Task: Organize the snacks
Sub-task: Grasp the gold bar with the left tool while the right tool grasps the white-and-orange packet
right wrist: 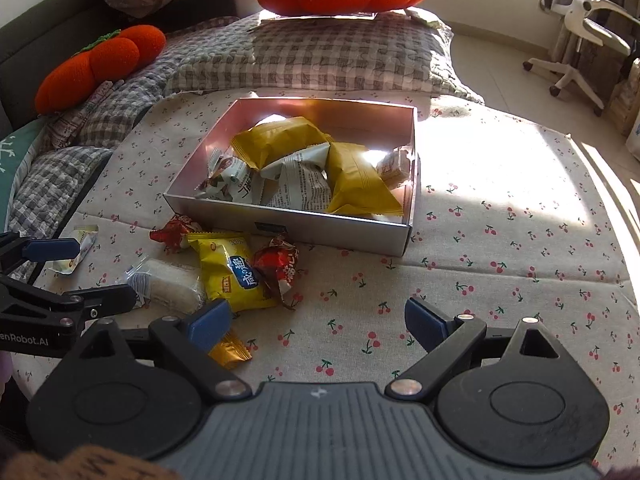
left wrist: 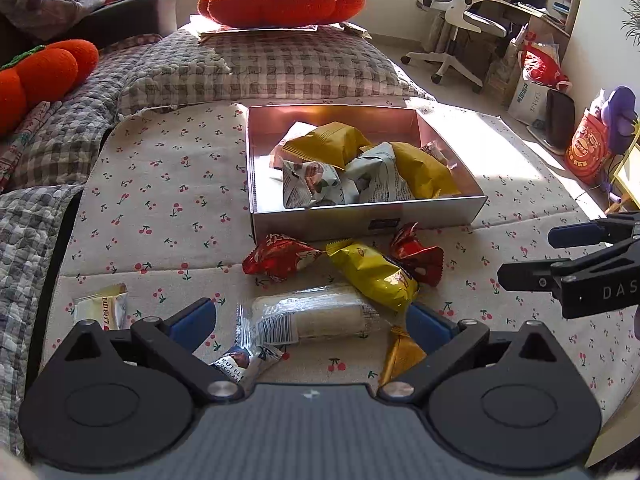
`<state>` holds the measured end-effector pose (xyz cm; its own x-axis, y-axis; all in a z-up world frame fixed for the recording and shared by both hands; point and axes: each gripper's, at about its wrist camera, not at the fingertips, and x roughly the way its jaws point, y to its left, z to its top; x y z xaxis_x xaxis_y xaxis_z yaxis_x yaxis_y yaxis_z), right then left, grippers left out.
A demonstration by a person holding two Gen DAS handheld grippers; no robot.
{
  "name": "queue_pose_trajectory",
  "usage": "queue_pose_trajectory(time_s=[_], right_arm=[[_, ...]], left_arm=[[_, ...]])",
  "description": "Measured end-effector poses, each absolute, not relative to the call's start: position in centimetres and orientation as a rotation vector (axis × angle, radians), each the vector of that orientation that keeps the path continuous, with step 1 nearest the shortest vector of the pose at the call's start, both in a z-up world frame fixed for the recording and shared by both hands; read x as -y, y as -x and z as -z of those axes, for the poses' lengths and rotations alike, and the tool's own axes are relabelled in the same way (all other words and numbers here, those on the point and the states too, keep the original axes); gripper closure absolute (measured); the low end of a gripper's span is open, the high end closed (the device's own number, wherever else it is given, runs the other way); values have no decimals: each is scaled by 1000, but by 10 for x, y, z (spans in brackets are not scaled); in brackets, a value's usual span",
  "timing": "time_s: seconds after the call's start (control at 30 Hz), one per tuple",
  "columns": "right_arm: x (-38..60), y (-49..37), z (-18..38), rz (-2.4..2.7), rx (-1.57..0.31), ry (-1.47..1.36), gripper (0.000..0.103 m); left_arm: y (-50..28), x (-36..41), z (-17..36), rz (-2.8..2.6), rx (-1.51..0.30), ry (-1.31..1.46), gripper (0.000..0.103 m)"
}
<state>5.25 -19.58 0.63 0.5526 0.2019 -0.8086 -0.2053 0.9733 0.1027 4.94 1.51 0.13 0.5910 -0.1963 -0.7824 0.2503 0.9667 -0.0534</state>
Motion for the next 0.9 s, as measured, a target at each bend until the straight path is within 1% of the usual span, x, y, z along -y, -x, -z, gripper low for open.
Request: queue_pose_trajectory(time_s=[0.43, 0.8, 0.9], right_arm=[[183, -27, 4, -312, -1007, 84, 9], [166, -7, 23, -435, -1132, 162, 10], [158, 0, 31, -468, -1167, 209, 12]], left_arm=[[-26, -30, 19, 314, -923, -139, 0], [-11, -21, 35, 402, -937, -211, 0], [-9, -16, 38, 424, -935, -224, 0]])
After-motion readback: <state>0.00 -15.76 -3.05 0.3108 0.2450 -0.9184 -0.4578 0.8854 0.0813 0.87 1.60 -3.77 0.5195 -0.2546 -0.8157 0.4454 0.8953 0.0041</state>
